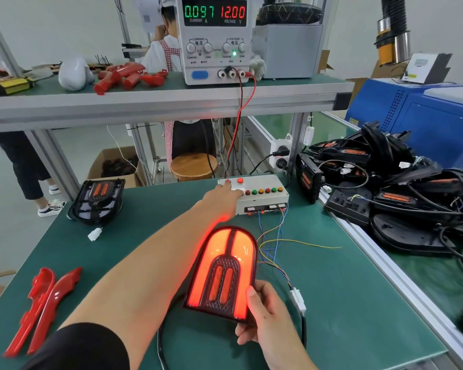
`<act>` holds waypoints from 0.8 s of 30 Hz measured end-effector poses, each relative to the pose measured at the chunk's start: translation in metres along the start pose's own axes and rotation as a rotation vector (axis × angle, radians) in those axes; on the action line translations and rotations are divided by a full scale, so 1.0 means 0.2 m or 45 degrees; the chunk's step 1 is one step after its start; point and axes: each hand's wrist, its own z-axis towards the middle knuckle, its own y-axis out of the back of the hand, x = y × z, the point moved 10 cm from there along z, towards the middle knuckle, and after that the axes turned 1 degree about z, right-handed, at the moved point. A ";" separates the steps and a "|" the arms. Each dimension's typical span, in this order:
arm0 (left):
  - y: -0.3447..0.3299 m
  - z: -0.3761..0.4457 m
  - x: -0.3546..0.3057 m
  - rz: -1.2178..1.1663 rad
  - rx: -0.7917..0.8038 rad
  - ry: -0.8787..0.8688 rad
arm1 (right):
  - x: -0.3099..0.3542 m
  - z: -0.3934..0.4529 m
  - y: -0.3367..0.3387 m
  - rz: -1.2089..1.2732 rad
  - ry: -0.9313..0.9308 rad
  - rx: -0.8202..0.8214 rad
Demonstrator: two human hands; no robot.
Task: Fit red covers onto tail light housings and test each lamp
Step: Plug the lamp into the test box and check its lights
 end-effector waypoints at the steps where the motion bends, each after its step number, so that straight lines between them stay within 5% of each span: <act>1: 0.03 0.01 -0.02 0.070 -0.031 -0.014 | 0.00 0.00 0.00 0.000 0.005 0.003; 5: 0.09 0.04 -0.12 0.071 -0.147 -0.084 | 0.00 0.00 0.00 -0.003 0.000 -0.010; 12: 0.04 0.15 -0.30 -0.163 -0.016 -0.172 | 0.02 0.00 0.00 -0.016 0.000 0.011; 24: 0.04 0.25 -0.36 0.165 0.028 -0.252 | 0.03 0.01 0.00 0.020 -0.028 0.028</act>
